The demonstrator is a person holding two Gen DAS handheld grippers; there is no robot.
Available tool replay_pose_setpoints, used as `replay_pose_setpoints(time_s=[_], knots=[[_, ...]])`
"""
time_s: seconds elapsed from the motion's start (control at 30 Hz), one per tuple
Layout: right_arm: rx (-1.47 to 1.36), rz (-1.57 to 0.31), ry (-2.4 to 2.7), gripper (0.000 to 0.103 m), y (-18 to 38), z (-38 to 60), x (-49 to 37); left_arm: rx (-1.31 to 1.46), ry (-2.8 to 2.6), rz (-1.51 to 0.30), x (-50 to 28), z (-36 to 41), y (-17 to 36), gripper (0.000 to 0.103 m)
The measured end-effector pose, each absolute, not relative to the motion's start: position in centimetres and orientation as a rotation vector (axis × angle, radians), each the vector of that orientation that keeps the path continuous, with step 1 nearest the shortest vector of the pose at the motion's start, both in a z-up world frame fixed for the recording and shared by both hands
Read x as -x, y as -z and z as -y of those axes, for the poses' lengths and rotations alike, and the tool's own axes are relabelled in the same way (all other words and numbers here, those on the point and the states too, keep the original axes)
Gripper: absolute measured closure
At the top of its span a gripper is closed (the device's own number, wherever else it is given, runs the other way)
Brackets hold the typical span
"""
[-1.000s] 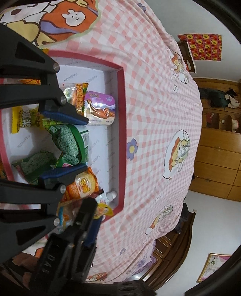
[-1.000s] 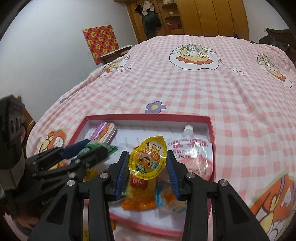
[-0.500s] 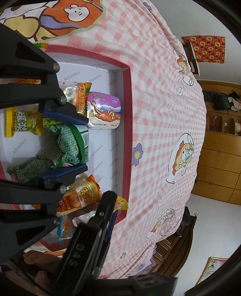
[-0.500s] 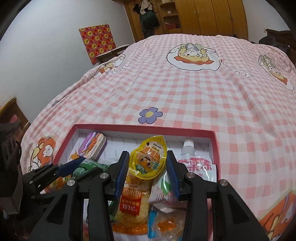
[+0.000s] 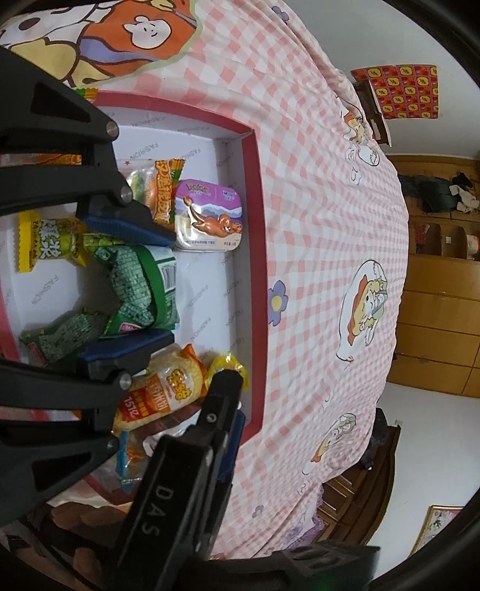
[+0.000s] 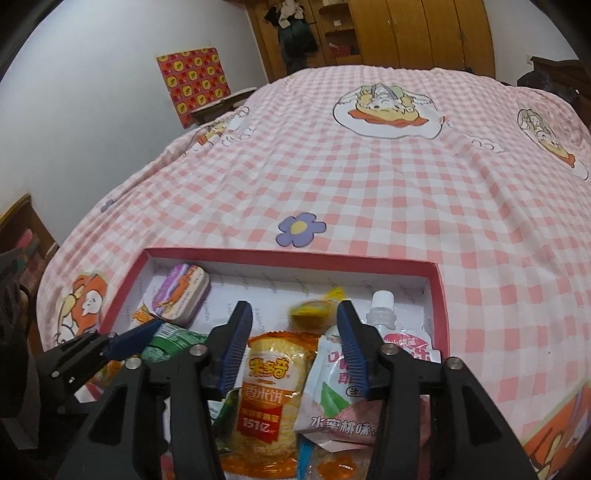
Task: Organize snacks
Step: 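Lower the green-striped bag into the box with left tool while right tool drops the cup, then move both tools back from the box toward the yellow candy and orange jelly cup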
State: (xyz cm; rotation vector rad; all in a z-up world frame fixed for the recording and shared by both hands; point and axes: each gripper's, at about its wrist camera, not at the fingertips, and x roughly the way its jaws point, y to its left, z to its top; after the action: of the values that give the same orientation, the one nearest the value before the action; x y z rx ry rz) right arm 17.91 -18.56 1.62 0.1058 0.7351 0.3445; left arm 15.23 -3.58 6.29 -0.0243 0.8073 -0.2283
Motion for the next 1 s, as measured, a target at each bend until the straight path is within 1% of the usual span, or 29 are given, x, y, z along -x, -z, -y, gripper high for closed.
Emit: replay_pose_setpoints(time_s=[0.1, 0.17, 0.27, 0.73, 1.0], knots=[[-0.114, -0.725, -0.345, 0.053, -2.2, 18.7, -17.1, 0.034, 0.243, -0.784, -14.6, 3.4, -7.2, 0.052], [-0.117, -0.722, -0.355, 0.053, -2.4, 18.7, -16.3, 0.041, 0.256, -0.773, -14.3, 3.3, -7.8, 0.047], [-0.111, -0.707, -0.349, 0.053, -2.9, 18.7, -14.9, 0.029, 0.261, -0.756, -13.4, 3.3, -8.7, 0.042], [-0.135, -0.695, -0.362, 0.053, -4.0, 19.7, -9.5, 0.009, 0.257, -0.763, -9.2, 2.8, -9.8, 0.042], [-0.127, -0.727, -0.341, 0.053, -3.3, 20.2, -7.1, 0.003, 0.278, -0.783, -6.8, 2.7, -9.4, 0.042]])
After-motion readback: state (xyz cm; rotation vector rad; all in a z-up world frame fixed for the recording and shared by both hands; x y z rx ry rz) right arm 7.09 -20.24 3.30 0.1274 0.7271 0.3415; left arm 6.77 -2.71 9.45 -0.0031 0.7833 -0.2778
